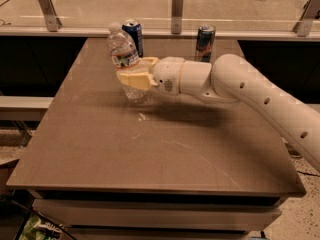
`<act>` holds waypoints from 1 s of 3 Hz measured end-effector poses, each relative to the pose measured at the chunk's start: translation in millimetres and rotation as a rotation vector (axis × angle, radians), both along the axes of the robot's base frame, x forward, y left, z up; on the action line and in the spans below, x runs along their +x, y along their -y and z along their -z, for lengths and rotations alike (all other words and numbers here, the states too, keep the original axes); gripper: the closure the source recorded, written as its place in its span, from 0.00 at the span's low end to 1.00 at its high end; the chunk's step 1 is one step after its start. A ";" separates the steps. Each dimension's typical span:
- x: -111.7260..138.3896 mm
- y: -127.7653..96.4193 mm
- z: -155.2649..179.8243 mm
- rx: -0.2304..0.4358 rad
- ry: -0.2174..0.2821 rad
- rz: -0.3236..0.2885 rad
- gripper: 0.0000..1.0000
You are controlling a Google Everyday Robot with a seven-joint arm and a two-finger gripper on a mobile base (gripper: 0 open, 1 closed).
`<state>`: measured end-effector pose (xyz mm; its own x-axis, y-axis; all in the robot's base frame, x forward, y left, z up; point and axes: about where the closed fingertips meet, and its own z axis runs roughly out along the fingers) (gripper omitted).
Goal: Place water bottle upright
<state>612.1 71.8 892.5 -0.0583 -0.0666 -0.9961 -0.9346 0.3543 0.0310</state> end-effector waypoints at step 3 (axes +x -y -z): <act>-47.2 -20.3 6.0 0.043 0.045 -0.058 1.00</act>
Offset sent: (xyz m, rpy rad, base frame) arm -0.0490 0.0109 -0.0089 0.0583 -0.0462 0.0369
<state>565.0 92.1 886.4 -0.0104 -0.0254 -0.9996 -0.9542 0.2991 0.0023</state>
